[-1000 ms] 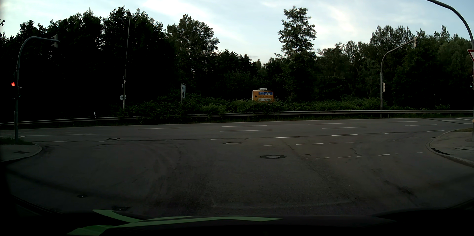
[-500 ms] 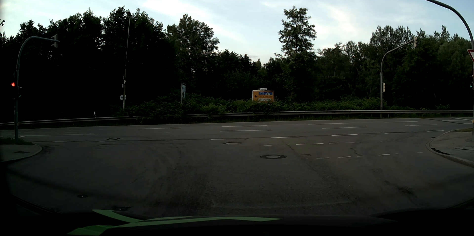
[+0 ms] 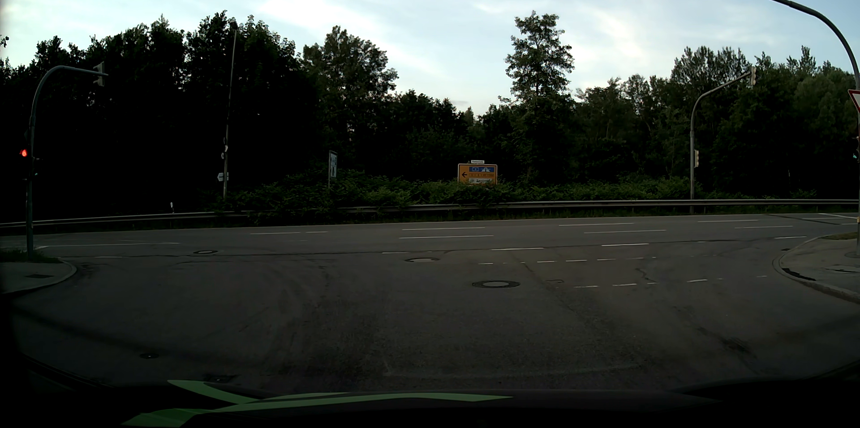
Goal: Follow the waypoints while adhering to traffic rules and regulations
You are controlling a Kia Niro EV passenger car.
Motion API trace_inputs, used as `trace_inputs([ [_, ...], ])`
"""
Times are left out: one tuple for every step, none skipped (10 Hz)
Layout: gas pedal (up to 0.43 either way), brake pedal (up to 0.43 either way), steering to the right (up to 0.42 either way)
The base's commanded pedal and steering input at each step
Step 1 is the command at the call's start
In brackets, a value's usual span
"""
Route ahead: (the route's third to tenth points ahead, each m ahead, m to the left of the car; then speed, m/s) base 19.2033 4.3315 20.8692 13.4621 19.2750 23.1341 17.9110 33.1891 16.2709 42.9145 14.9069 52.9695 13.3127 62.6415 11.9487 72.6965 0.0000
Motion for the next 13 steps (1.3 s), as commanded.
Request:
trace_inputs([
  [0.000, 0.323, -0.016],
  [0.000, 0.323, -0.017],
  [0.000, 0.323, -0.016],
  [0.000, 0.323, -0.017],
  [0.000, 0.323, -0.017],
  [0.000, 0.329, -0.017],
  [0.000, 0.323, -0.017],
  [0.000, 0.323, -0.017],
  [0.000, 0.323, -0.018],
  [0.000, 0.323, -0.017],
  [0.000, 0.329, -0.017],
  [0.000, 0.323, -0.018],
  [0.000, 0.323, -0.018],
])
